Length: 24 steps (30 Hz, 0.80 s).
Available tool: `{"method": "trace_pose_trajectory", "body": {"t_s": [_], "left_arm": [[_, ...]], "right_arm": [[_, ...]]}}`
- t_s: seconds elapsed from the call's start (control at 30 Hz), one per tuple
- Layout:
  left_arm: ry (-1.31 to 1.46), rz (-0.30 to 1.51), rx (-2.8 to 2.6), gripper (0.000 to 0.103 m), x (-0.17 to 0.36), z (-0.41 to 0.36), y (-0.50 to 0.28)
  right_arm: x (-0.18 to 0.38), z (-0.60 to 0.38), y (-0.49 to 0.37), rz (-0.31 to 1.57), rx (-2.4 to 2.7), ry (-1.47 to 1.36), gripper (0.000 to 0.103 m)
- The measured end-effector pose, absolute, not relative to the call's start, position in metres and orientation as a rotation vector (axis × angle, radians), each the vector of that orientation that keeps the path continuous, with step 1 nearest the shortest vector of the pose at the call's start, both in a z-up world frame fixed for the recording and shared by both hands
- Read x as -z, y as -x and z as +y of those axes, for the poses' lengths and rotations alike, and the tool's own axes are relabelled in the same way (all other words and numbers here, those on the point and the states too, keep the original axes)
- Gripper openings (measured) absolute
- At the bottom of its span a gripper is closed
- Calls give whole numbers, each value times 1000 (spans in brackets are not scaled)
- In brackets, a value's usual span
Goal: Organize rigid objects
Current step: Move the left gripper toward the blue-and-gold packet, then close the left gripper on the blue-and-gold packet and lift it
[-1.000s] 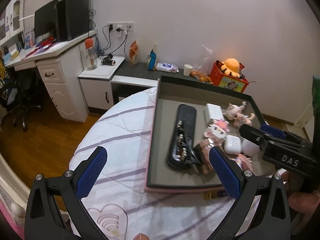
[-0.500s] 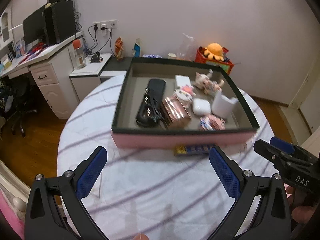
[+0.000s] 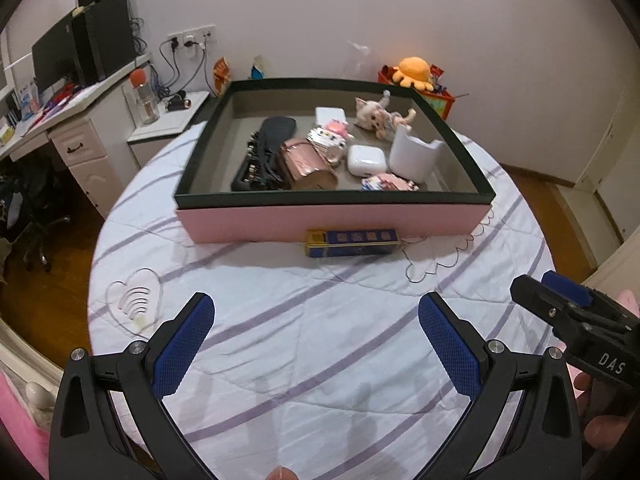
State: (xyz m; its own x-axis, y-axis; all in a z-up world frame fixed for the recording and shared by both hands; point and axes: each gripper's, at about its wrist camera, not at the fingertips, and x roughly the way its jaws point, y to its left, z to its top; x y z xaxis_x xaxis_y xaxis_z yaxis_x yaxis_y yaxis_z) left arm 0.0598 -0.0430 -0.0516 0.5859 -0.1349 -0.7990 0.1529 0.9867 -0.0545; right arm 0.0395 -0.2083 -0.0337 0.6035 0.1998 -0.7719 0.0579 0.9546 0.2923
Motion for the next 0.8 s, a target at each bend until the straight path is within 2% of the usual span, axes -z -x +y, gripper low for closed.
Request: {"method": "trace_pose_trajectory", "body": {"t_s": [0.8], "left_arm": [[-22, 1029, 120, 103, 116, -82, -151]], "right_arm": [[55, -229, -65, 983, -34, -321, 83]]}}
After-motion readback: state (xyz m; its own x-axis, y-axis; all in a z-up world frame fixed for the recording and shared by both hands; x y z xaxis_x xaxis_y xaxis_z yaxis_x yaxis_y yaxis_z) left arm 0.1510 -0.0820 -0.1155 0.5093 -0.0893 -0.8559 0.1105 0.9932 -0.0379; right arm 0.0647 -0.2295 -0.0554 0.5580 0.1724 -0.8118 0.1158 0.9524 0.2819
